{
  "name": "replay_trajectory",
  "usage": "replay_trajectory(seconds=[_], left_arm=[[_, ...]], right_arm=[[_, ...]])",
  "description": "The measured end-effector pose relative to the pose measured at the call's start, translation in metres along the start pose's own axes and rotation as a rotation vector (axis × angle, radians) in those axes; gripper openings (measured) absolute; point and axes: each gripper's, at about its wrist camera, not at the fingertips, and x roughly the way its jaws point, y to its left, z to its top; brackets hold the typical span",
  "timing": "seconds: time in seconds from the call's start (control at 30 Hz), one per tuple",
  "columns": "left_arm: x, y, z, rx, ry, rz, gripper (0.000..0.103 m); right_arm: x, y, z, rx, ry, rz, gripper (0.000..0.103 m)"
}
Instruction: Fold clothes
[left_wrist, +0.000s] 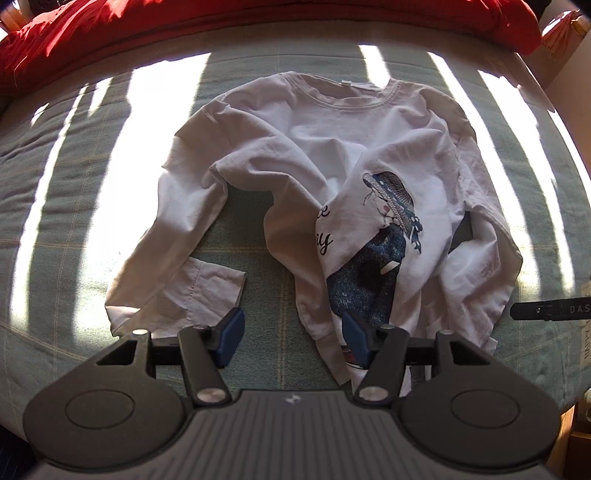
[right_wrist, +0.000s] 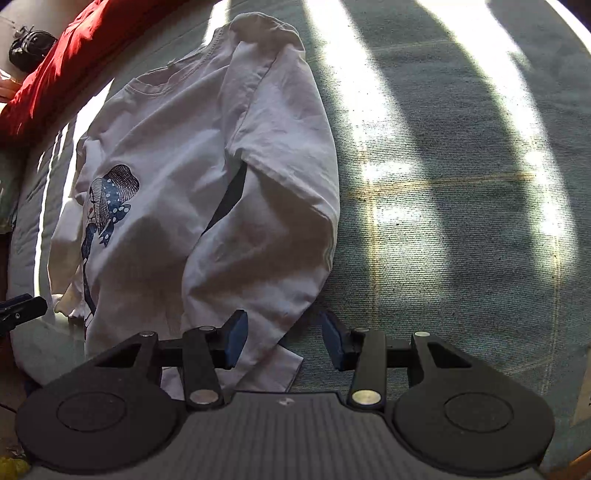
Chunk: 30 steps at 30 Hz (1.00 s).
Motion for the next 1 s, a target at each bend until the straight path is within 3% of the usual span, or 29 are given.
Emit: replay_trajectory(seconds=[0.13,0.33,0.43,0.63,0.83,1.0], left_arm=[[0.009,-0.019,-0.007,-0.012,0.002,-0.029,0.06],[0.027,-0.034,-0.006,0.113,-0.011,-0.069,0.06],[0.032,-0.03,-0.004,0.176,-0.002,-0.08,0.06],[0.02,-0.006,0.001,0.255,-0.023,-0.117,0.06],[0.018,0.026,0.002,0.237,-0.028,-0.127,0.061],[0.024,0.045,-0.002,0.225,-0.024,-0.119,0.061]], right_arm=[[0.017,-0.022,0.007,0.041,-0.016,0.041,0.049],[0.032,-0.035,0.012,0.167,-0.134,0.092,0.048],[0.026,-0.027,0.008,0.158,-0.209,0.064,0.003],[-0.011,0.024,0.007,0.087,-0.309,0.05,0.003],[-0.001,0.105,0.025,-0.075,-0.299,0.086,0.003],[0.032,0.146,0.028,-0.177,-0.223,0.112,0.021]])
